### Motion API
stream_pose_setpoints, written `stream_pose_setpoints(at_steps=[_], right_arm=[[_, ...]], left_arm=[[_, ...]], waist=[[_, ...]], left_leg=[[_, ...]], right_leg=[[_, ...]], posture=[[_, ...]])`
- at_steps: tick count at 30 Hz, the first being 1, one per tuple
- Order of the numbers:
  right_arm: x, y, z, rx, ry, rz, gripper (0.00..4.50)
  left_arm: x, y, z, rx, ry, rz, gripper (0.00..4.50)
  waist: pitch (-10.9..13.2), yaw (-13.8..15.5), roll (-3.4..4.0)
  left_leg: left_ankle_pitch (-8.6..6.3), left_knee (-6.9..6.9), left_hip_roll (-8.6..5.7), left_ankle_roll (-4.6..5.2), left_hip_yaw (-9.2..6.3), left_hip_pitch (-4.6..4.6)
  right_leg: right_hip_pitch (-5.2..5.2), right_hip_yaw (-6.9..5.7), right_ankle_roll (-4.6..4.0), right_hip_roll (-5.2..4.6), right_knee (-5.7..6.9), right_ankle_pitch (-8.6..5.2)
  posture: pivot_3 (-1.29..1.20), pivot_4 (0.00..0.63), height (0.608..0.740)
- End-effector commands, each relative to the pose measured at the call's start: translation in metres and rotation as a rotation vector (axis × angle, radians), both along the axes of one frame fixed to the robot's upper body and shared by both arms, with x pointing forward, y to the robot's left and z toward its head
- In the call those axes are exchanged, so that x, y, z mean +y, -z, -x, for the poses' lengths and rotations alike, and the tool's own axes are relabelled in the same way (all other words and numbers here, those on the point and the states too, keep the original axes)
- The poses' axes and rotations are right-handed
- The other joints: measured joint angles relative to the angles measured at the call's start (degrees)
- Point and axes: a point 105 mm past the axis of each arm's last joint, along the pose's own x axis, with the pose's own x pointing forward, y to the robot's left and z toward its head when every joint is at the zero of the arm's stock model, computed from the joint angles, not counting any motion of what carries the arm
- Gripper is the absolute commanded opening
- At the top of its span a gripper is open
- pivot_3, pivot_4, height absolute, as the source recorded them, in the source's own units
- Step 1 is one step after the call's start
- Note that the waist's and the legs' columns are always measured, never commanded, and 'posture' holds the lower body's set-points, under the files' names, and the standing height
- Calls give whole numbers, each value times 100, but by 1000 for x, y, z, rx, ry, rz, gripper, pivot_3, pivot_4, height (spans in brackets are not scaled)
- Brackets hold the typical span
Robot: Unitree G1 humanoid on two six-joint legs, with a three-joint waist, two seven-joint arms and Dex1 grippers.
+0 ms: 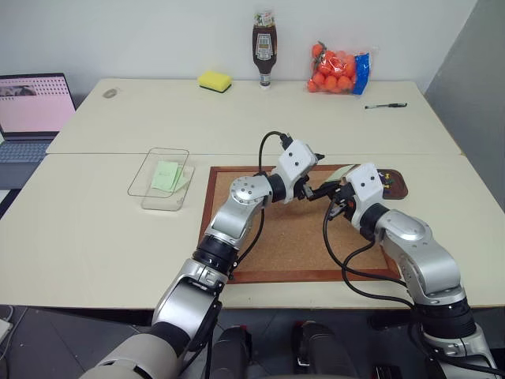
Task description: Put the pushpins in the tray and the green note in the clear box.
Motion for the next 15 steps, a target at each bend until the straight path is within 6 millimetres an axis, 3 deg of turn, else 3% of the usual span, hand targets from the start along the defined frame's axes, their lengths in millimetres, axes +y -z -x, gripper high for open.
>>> stream_pose_setpoints(at_steps=[1,15], right_arm=[[8,-18,1,-71,-30,-11,0],[9,-19,2,-77,-31,-13,0]], left_arm=[[-4,-2,-1,-26,2,-31,3792],[-8,5,-6,-9,-6,-63,1148]], waist=[[0,-1,0],[0,-2,0]], left_leg=[[0,0,0,0,0,1],[0,0,0,0,-1,1]], right_leg=[[0,0,0,0,0,0],[0,0,0,0,1,0]], posture=[[0,150,740],[0,150,740]])
